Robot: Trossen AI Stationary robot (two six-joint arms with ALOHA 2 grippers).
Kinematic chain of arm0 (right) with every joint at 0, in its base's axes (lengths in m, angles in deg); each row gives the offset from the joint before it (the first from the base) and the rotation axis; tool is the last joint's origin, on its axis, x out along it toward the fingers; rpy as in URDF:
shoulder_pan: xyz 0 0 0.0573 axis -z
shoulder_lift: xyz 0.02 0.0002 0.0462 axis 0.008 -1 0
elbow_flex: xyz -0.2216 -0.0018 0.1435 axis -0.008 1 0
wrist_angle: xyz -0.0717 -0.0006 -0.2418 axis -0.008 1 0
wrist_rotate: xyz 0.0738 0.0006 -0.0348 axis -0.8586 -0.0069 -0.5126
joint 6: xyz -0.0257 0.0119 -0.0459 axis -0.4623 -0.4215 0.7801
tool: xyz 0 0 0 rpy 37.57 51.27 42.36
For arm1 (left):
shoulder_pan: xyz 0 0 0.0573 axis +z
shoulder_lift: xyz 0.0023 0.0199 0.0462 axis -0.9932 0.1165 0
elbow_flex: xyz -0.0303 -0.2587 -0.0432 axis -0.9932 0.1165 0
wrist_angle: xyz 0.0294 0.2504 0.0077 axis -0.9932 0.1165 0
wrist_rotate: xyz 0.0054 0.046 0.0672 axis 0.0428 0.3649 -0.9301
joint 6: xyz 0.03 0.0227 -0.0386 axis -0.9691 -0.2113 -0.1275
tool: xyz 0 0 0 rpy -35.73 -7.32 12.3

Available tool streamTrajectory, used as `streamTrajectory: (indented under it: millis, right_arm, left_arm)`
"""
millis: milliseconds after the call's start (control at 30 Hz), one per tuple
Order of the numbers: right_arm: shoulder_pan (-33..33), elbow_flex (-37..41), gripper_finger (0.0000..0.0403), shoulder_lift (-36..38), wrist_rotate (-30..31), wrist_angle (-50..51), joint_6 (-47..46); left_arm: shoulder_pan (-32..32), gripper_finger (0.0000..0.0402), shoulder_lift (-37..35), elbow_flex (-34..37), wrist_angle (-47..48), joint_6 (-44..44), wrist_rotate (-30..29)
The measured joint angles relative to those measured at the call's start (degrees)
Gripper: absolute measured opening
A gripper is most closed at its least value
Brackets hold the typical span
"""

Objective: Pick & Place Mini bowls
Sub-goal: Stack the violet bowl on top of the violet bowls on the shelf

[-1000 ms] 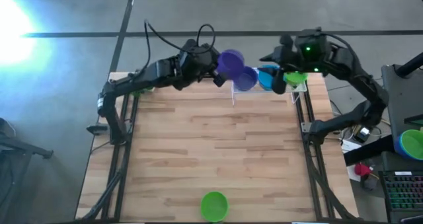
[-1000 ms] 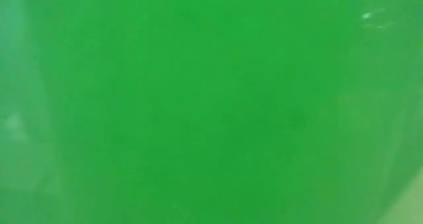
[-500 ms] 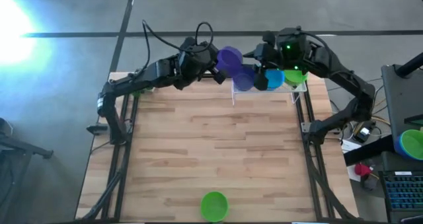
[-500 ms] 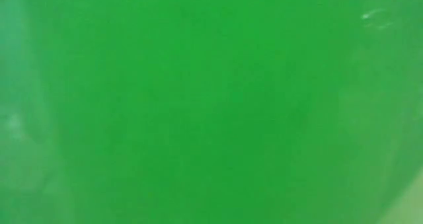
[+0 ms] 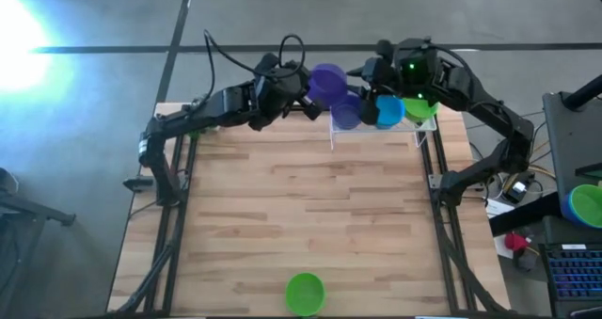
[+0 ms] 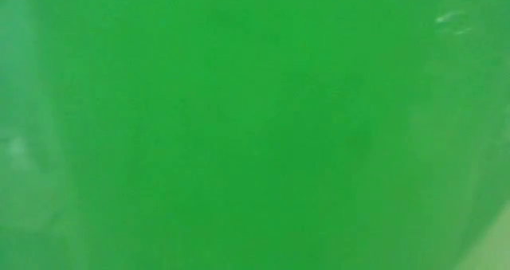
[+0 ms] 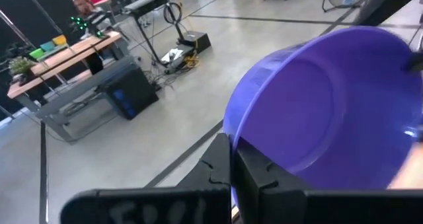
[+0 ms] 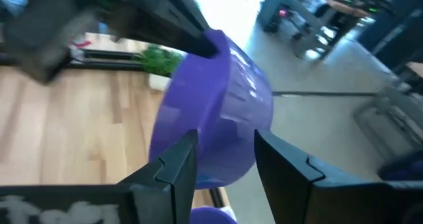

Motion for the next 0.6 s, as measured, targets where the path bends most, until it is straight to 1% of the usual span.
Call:
streamTrajectory:
  millis: [67, 200, 333, 433, 533, 600]
  right_arm:
    - [0.0, 0.0, 0.0143, -0.1, 1.3, 0.0, 0.0]
    - [0.0, 0.0, 0.0141, -0.4, 1.6, 0.0, -1.9]
    - [0.0, 0.0, 0.0141, -0.6, 2.2, 0.0, -3.1]
    - [-0.1, 0.0, 0.0135, -0.6, 5.7, 0.0, -3.1]
    - [-0.1, 0.0, 0.0118, -0.7, 7.2, 0.0, -3.2]
    - [-0.1, 0.0, 0.0095, -0.7, 7.5, 0.0, -3.2]
  left_arm:
    - [-0.5, 0.0, 0.0, 0.0, -0.8, -0.1, -0.3]
    - [-1.6, 0.0, 0.0, 0.0, -2.5, -2.2, -0.9]
    - [-2.5, 0.0, 0.0, 0.0, -2.8, -2.5, -1.1]
    - [-3.1, 0.0, 0.0, 0.0, -3.0, -2.8, -0.8]
    - [-3.3, 0.0, 0.0, 0.0, -3.1, -3.1, -0.6]
    - [-3.3, 0.0, 0.0, 0.0, -3.1, -3.1, -0.4]
